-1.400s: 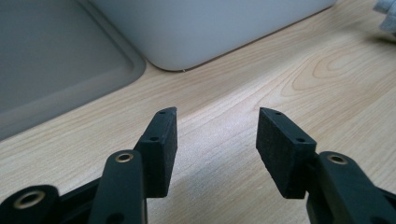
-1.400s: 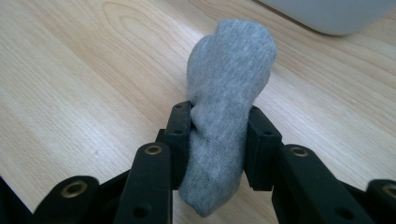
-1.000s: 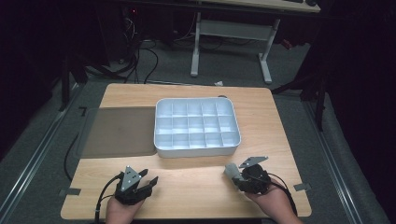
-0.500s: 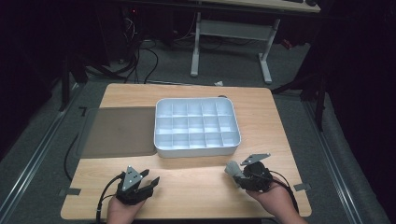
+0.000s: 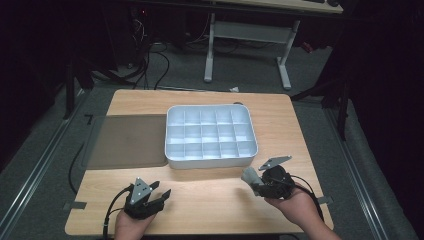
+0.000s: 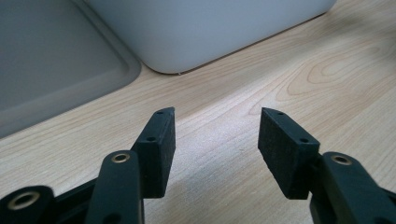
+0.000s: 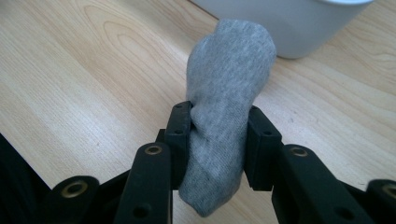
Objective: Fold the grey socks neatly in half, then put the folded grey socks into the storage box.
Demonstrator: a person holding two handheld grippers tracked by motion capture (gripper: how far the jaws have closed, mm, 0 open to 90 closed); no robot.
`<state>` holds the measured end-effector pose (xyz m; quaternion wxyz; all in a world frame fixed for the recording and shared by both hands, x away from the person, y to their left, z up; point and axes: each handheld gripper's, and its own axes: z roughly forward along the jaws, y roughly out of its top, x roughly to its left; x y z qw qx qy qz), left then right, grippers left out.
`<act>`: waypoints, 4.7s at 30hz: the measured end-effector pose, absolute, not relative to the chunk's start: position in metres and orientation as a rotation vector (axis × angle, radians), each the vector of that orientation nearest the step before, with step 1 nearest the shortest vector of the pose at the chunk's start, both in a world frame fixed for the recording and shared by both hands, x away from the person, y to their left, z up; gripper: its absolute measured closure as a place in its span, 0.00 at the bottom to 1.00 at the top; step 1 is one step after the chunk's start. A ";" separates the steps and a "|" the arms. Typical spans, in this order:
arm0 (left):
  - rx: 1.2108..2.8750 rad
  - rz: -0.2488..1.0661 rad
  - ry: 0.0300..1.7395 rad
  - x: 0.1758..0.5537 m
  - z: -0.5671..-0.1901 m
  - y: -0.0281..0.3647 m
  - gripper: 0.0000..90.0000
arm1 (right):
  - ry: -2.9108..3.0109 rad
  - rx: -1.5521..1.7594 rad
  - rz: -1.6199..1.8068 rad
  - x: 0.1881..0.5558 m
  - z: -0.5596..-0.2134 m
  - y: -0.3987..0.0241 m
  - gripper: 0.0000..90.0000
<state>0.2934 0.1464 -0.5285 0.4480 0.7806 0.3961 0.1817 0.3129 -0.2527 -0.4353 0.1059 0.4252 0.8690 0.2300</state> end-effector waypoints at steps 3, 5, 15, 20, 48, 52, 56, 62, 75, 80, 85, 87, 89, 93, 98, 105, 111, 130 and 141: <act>1.935 0.435 0.981 0.294 -0.530 0.145 0.50 | 2.564 1.255 0.682 0.315 -0.430 -0.254 0.76; 1.936 0.434 0.977 0.295 -0.529 0.145 0.50 | 2.560 1.258 0.689 0.318 -0.426 -0.255 0.76; 1.927 0.434 0.968 0.291 -0.527 0.145 0.50 | 2.558 1.258 0.700 0.329 -0.402 -0.251 0.76; 1.923 0.437 0.966 0.291 -0.526 0.145 0.50 | 2.548 1.253 0.698 0.341 -0.391 -0.248 0.76; 1.915 0.427 0.972 0.290 -0.526 0.149 0.51 | 2.542 1.364 0.544 0.417 -0.398 -0.235 0.76; 1.917 0.425 0.972 0.290 -0.526 0.149 0.51 | 2.542 1.394 0.518 0.425 -0.402 -0.235 0.76; 1.920 0.423 0.972 0.290 -0.526 0.149 0.51 | 2.540 1.402 0.478 0.434 -0.406 -0.232 0.76; 1.921 0.419 0.975 0.290 -0.527 0.149 0.51 | 2.571 1.450 0.389 0.447 -0.414 -0.226 0.77; 1.920 0.413 0.976 0.291 -0.527 0.150 0.51 | 2.608 1.468 0.250 0.463 -0.440 -0.221 0.78; 1.922 0.412 0.977 0.291 -0.527 0.150 0.51 | 2.619 1.470 0.235 0.464 -0.448 -0.220 0.78; 1.921 0.412 0.978 0.291 -0.527 0.150 0.51 | 2.629 1.476 0.227 0.466 -0.454 -0.219 0.78; 1.920 0.410 0.981 0.291 -0.528 0.150 0.51 | 2.634 1.462 0.227 0.466 -0.455 -0.219 0.78; 1.921 0.410 0.979 0.291 -0.528 0.150 0.51 | 2.632 1.468 0.223 0.466 -0.456 -0.218 0.78; 1.922 0.408 0.978 0.291 -0.528 0.150 0.51 | 2.636 1.475 0.218 0.467 -0.461 -0.217 0.77; 1.922 0.406 0.981 0.291 -0.528 0.150 0.51 | 2.632 1.491 0.215 0.467 -0.462 -0.216 0.76; 1.926 0.404 0.977 0.291 -0.528 0.149 0.51 | 2.637 1.482 0.218 0.467 -0.457 -0.215 0.71; 1.925 0.403 0.977 0.291 -0.528 0.149 0.51 | 2.630 1.488 0.220 0.468 -0.453 -0.215 0.67; 1.925 0.403 0.976 0.291 -0.528 0.149 0.51 | 2.609 1.517 0.276 0.467 -0.433 -0.219 0.55; 1.927 0.401 0.975 0.292 -0.528 0.149 0.51 | 2.601 1.532 0.328 0.463 -0.418 -0.222 0.56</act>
